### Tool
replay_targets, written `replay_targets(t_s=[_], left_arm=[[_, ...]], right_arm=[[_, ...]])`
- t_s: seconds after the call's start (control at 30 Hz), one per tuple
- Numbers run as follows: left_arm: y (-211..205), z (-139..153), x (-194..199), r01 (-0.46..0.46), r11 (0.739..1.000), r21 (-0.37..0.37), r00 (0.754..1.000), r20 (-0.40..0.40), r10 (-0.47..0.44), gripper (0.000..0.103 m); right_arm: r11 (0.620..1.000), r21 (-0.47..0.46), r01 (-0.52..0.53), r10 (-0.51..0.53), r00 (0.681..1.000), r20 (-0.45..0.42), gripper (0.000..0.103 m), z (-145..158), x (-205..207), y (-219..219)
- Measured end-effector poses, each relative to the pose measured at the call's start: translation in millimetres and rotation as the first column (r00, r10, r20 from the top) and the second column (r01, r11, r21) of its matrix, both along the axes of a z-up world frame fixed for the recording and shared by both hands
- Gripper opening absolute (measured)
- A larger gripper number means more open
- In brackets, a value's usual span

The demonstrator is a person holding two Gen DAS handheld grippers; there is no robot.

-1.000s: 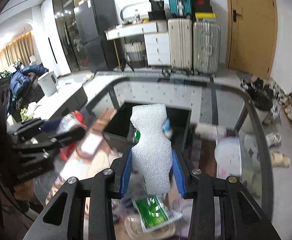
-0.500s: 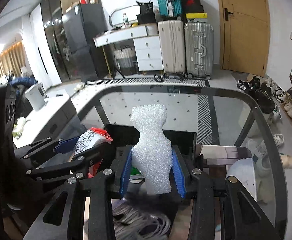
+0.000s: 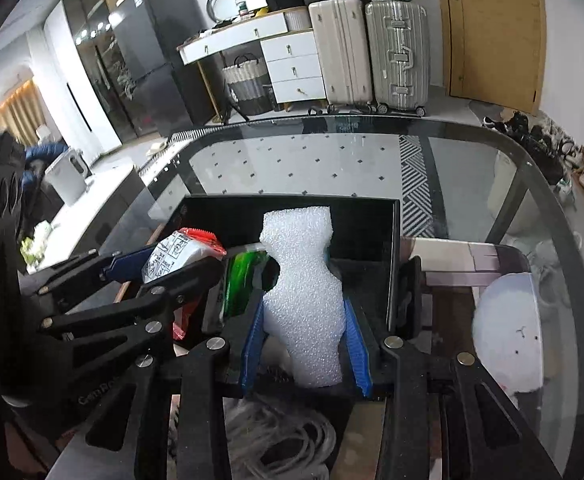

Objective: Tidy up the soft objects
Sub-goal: 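Lower the red-white sachet and white foam into the black box and open both grippers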

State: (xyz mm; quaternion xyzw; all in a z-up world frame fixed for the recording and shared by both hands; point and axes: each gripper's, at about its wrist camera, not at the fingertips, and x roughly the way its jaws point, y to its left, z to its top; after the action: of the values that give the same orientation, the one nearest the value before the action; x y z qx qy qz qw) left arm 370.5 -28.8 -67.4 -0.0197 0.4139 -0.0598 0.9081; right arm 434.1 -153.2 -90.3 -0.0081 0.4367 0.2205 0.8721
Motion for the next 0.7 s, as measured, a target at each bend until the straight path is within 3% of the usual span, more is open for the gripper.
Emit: replay_targets(t_s=[0.27, 0.47, 0.6, 0.7], left_arm=[[-2.3, -0.2, -10.2, 0.071, 0.997, 0.005, 0.997, -0.03, -0.071, 0.043], [1.5, 2.7, -13.5, 0.069, 0.997, -0.017, 0.997, -0.03, -0.07, 0.045], [5.4, 5.4, -13.7, 0.078, 0.995, -0.055, 0.996, -0.04, -0.08, 0.053], [7.6, 13.8, -20.9, 0.063, 0.997, -0.049, 0.998, -0.019, -0.064, 0.067]], right_arm=[[0.999, -0.043, -0.027, 0.025, 0.998, -0.054, 0.038, 1.1, -18.1, 1.9], [0.998, -0.053, -0.028, 0.025, 0.999, -0.046, 0.039, 7.5, -26.9, 2.4], [0.998, -0.052, -0.021, 0.018, 0.999, -0.044, 0.045, 13.1, -30.5, -2.7], [1.0, -0.018, -0.021, 0.02, 0.999, -0.046, 0.049, 21.5, -36.7, -11.6]])
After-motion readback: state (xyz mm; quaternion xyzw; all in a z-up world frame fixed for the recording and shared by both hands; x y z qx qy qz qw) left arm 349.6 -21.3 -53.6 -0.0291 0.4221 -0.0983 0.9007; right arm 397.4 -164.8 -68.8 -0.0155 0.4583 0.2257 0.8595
